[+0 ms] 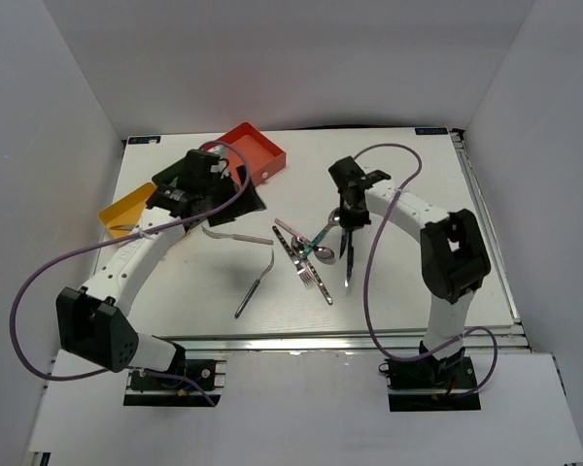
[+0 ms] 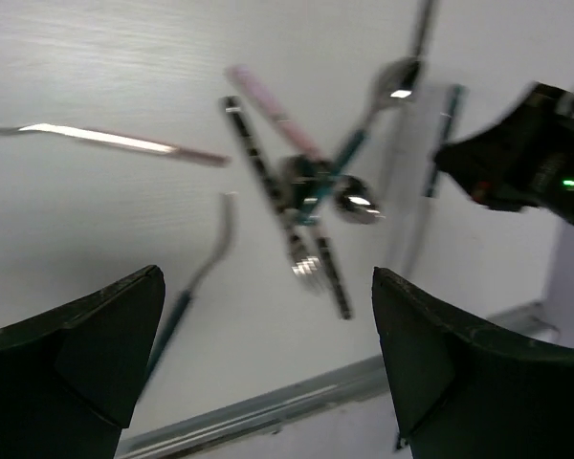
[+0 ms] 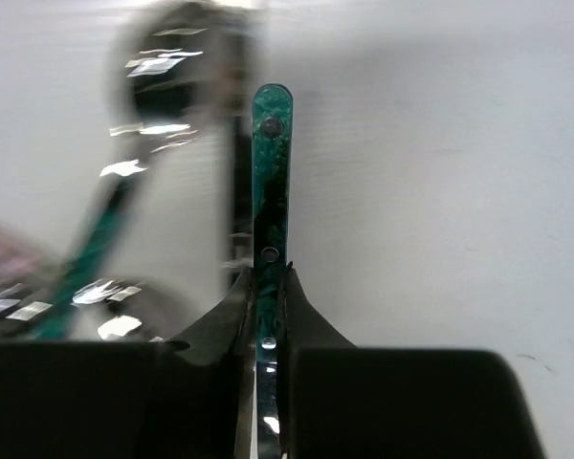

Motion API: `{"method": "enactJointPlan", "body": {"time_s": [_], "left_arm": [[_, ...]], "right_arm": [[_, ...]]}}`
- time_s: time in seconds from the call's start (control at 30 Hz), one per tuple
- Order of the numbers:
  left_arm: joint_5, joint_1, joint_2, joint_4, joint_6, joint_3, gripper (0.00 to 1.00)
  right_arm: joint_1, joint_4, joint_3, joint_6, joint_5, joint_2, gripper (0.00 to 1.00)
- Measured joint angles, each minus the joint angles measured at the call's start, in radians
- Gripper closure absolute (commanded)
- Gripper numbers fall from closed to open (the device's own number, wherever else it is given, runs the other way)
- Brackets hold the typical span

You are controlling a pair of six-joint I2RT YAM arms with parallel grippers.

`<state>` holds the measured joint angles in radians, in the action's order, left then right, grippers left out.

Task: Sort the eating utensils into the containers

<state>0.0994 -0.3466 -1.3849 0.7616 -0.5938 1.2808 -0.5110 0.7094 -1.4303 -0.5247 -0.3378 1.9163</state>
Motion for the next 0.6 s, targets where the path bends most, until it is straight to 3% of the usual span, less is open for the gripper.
{"method": "enactJointPlan", "body": {"time_s": [0.2, 0.37, 0.5, 0.6], "left_arm": [[0.203, -0.077, -0.042, -0.281, -0.130, 0.003, 0.02], [0.227, -0.076, -0.045, -0.379, -0.184, 0.003, 0.05], [0.239, -0.075, -0.045, -0.415, -0.208, -0.003, 0.08], [0.243, -0.075, -0.045, -0.425, -0.214, -0.019, 0.26]], "right_arm": [[-0.135, -0.099, -0.061, 0.142, 0.283, -0.206, 1.00], [-0.226, -0.209, -0.060, 0.155, 0.457, -0.335, 1.00], [-0.240, -0.236, -0.071, 0.156, 0.517, -0.331, 1.00], [-0.247, -0.235, -0.080, 0.155, 0.536, -0.303, 1.00]]}}
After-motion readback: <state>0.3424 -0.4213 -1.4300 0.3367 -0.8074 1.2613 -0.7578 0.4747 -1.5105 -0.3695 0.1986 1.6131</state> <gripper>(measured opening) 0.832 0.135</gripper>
